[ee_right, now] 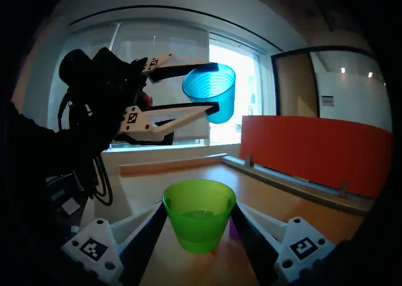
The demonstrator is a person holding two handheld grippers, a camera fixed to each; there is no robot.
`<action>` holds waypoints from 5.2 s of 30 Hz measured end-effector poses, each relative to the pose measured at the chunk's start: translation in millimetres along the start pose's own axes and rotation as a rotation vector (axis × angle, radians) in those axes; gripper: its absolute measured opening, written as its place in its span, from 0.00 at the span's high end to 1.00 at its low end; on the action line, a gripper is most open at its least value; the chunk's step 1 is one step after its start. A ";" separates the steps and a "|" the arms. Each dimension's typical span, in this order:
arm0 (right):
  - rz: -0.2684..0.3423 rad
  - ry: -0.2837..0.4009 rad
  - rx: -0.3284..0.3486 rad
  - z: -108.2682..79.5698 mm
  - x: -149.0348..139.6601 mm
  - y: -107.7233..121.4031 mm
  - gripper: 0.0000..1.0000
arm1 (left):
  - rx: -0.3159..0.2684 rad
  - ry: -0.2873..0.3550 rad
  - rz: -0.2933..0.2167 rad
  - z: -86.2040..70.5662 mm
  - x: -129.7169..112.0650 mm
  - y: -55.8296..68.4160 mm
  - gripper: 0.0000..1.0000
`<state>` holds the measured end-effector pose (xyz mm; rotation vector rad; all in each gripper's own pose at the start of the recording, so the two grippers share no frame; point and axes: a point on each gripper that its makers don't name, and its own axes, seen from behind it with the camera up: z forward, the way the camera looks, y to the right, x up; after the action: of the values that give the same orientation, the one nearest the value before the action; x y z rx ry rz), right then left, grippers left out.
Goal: Pour water
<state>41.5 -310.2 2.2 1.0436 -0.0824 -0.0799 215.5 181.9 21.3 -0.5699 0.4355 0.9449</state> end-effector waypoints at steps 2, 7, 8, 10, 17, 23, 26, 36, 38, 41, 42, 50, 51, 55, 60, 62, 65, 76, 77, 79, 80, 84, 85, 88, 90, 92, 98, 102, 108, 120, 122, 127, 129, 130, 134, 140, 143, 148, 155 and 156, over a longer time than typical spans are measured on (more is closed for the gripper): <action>-0.001 0.001 -0.001 -0.2 0.3 0.3 0.10 | -0.006 0.001 -0.067 -1.3 -0.5 -1.2 0.11; -0.001 0.005 -0.001 -0.3 1.2 -0.2 0.10 | -0.027 -0.001 -0.219 -1.2 -2.8 -0.9 0.11; -0.001 0.006 0.000 -0.4 1.5 -0.4 0.10 | -0.030 -0.002 -0.254 -0.3 -3.8 -0.7 0.11; -0.001 0.007 0.000 -0.8 1.8 -0.7 0.10 | -0.036 -0.005 -0.327 1.2 -6.5 -0.7 0.11; -0.006 0.010 -0.004 -2.8 0.6 0.5 0.10 | -0.054 -0.013 -0.613 3.8 -16.2 -4.1 0.11; -0.004 0.017 -0.009 -4.1 2.6 2.7 0.10 | -0.075 -0.007 -0.793 5.5 -17.1 -3.8 0.11; -0.003 0.020 -0.011 -3.8 3.9 2.9 0.10 | -0.081 -0.020 -0.867 8.8 -19.0 -2.9 0.11; -0.008 0.021 -0.012 -3.4 7.4 1.6 0.10 | -0.103 -0.022 -0.936 10.8 -18.8 1.3 0.11; -0.003 0.025 -0.013 -3.9 8.4 2.3 0.10 | -0.106 -0.030 -0.934 10.4 -20.4 3.4 0.11; 0.004 0.026 -0.014 -5.0 8.8 2.8 0.10 | -0.113 -0.039 -0.942 9.8 -21.9 6.8 0.11; 0.006 0.025 -0.014 -5.4 8.7 2.9 0.10 | -0.115 -0.042 -0.946 9.5 -22.5 7.7 0.11; 0.003 -0.001 -0.030 -11.4 5.4 8.2 0.10 | -0.138 -0.098 -0.951 2.6 -39.7 20.4 0.11; 0.003 -0.004 -0.032 -12.4 4.7 9.1 0.10 | -0.143 -0.108 -0.950 1.7 -42.4 23.5 0.11; 0.013 -0.025 -0.038 -17.2 0.3 13.8 0.10 | -0.169 -0.148 -0.945 -0.9 -53.1 37.7 0.11; 0.017 -0.059 -0.048 -24.7 -7.2 20.8 0.10 | -0.202 -0.201 -0.943 -3.0 -69.2 57.9 0.11; 0.016 -0.077 -0.049 -27.8 -11.4 23.4 0.10 | -0.222 -0.227 -0.943 -3.6 -75.4 68.2 0.11; 0.017 -0.109 -0.051 -32.2 -18.9 27.0 0.10 | -0.249 -0.261 -0.936 -4.3 -83.2 82.6 0.11; 0.027 -0.203 -0.065 -52.1 -39.9 41.2 0.10 | -0.345 -0.359 -0.883 -9.0 -102.1 128.0 0.10; 0.028 -0.213 -0.064 -54.1 -42.1 42.0 0.10 | -0.355 -0.367 -0.878 -9.7 -103.1 131.9 0.10; 0.029 -0.232 -0.061 -57.3 -46.6 42.5 0.10 | -0.372 -0.381 -0.869 -11.6 -105.1 138.6 0.10; 0.029 -0.243 -0.059 -59.0 -49.3 42.5 0.10 | -0.382 -0.388 -0.864 -12.7 -106.2 142.3 0.10; 0.026 -0.289 -0.051 -64.5 -59.7 42.0 0.10 | -0.421 -0.418 -0.841 -18.7 -110.1 156.4 0.10; 0.025 -0.298 -0.051 -65.5 -61.7 42.1 0.10 | -0.433 -0.427 -0.836 -20.6 -111.2 160.5 0.10; 0.028 -0.325 -0.047 -68.3 -67.8 42.0 0.10 | -0.469 -0.455 -0.822 -26.0 -114.4 173.8 0.10; 0.036 -0.341 -0.041 -69.8 -71.7 41.6 0.10 | -0.492 -0.472 -0.813 -28.9 -116.5 183.4 0.10; 0.047 -0.359 -0.033 -71.1 -76.3 40.9 0.10 | -0.512 -0.486 -0.806 -30.5 -117.9 192.6 0.10; 0.045 -0.416 -0.021 -74.4 -91.1 41.2 0.10 | -0.560 -0.509 -0.814 -33.9 -119.3 213.8 0.10; 0.033 -0.449 -0.012 -75.9 -99.8 40.4 0.10 | -0.586 -0.519 -0.829 -35.6 -120.6 225.7 0.10; 0.033 -0.485 -0.006 -77.3 -111.0 42.3 0.10 | -0.623 -0.532 -0.837 -36.0 -123.0 244.9 0.10; 0.037 -0.527 0.001 -76.5 -131.3 45.8 0.10 | -0.668 -0.528 -0.853 -27.7 -124.8 271.7 0.10; 0.041 -0.530 0.001 -76.0 -134.1 46.8 0.10 | -0.673 -0.525 -0.854 -25.8 -125.6 275.3 0.10; 0.051 -0.534 0.002 -75.2 -139.9 48.6 0.10 | -0.697 -0.513 -0.866 -23.0 -124.7 284.3 0.10; 0.054 -0.536 0.002 -75.1 -142.5 49.0 0.10 | -0.703 -0.509 -0.870 -21.7 -124.5 287.1 0.10; 0.056 -0.538 0.003 -75.0 -144.0 49.2 0.10 | -0.704 -0.508 -0.869 -20.9 -124.7 288.3 0.10; 0.061 -0.545 0.003 -73.5 -149.7 49.5 0.10 | -0.710 -0.505 -0.866 -18.1 -126.1 294.3 0.10; 0.066 -0.546 0.005 -69.7 -154.2 48.7 0.10 | -0.724 -0.508 -0.865 -18.8 -128.7 303.2 0.10; 0.066 -0.546 0.004 -68.4 -156.3 49.2 0.10 | -0.727 -0.507 -0.862 -19.6 -130.2 305.3 0.10; 0.068 -0.546 0.004 -66.7 -158.3 49.2 0.10 | -0.729 -0.504 -0.861 -20.5 -131.8 307.8 0.10; 0.068 -0.546 0.004 -64.8 -159.3 48.4 0.10 | -0.718 -0.497 -0.861 -21.9 -135.5 310.9 0.10; 0.068 -0.547 0.004 -64.7 -159.7 48.5 0.10 | -0.714 -0.495 -0.861 -21.9 -135.9 310.9 0.10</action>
<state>-109.1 -213.5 6.9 0.9984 -0.6134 -0.3020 -121.1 225.6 1.5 -1.0177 -0.6019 0.3425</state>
